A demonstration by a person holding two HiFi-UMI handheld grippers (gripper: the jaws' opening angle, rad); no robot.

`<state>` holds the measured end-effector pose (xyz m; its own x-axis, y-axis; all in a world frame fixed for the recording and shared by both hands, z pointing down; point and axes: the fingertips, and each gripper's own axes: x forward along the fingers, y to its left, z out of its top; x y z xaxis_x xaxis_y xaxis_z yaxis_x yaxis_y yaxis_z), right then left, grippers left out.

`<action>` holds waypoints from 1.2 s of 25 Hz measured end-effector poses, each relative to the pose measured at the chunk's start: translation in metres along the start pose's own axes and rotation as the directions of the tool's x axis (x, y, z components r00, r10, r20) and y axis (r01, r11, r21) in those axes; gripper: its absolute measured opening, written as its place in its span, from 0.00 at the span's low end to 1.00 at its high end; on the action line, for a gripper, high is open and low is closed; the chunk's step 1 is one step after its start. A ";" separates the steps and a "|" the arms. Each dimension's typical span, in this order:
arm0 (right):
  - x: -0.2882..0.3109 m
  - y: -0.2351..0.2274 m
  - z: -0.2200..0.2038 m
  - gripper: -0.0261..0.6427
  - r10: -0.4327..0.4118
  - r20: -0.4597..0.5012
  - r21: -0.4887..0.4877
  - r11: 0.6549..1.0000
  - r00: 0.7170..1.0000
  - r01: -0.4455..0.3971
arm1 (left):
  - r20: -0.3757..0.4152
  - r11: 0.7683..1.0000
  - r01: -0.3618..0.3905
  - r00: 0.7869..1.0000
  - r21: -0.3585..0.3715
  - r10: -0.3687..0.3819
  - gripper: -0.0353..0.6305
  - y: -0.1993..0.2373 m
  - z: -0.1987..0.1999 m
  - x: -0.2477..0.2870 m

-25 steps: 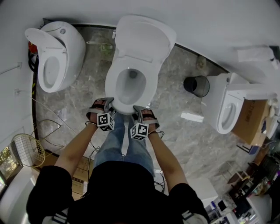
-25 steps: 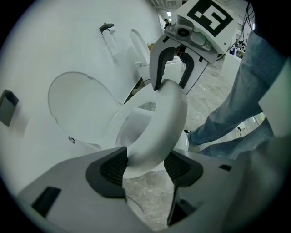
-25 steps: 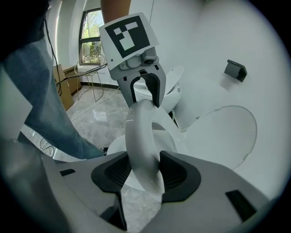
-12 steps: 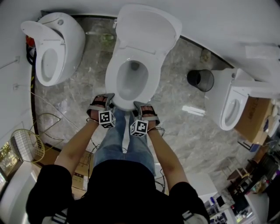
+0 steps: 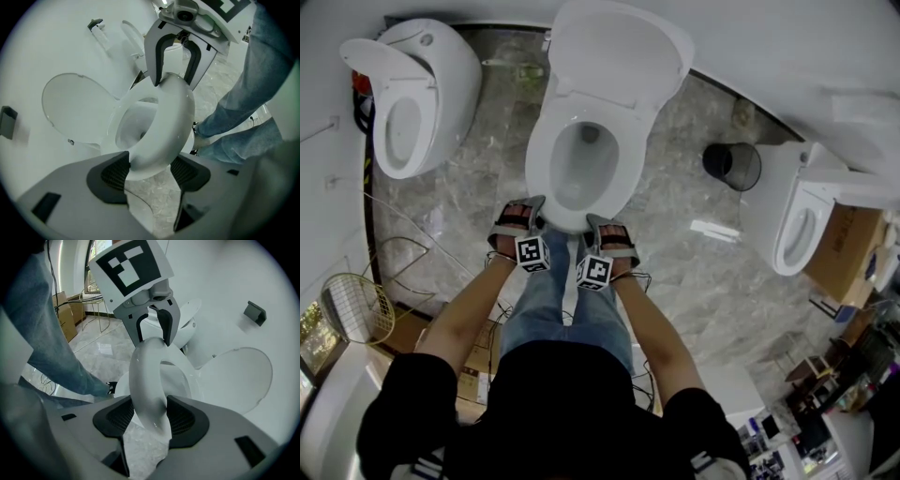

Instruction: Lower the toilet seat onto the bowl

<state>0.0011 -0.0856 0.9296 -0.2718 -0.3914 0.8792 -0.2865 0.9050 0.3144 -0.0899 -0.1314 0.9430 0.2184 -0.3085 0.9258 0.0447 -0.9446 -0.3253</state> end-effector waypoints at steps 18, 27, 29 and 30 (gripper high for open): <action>-0.020 0.006 -0.089 0.47 -0.108 0.344 0.792 -0.500 0.933 -0.350 | 0.571 -0.502 0.539 0.814 -0.677 0.104 0.51 -0.013 -0.041 -0.023; 0.022 0.000 -0.078 0.33 -0.150 0.394 0.683 -0.612 0.907 -0.399 | 0.563 -0.598 0.548 0.805 -0.586 0.186 0.35 0.003 -0.040 0.004; 0.027 0.004 -0.080 0.33 -0.135 0.384 0.687 -0.619 0.913 -0.380 | 0.550 -0.605 0.529 0.817 -0.595 0.173 0.29 -0.002 -0.041 0.011; 0.028 0.006 -0.080 0.32 -0.133 0.383 0.685 -0.623 0.914 -0.378 | 0.542 -0.609 0.518 0.823 -0.601 0.166 0.25 -0.005 -0.042 0.014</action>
<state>0.0656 -0.0777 0.9851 -0.5621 -0.5419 0.6248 -0.3484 -0.5300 -0.7731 -0.1277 -0.1356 0.9651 0.7161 -0.3498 0.6040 -0.4995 0.3475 0.7935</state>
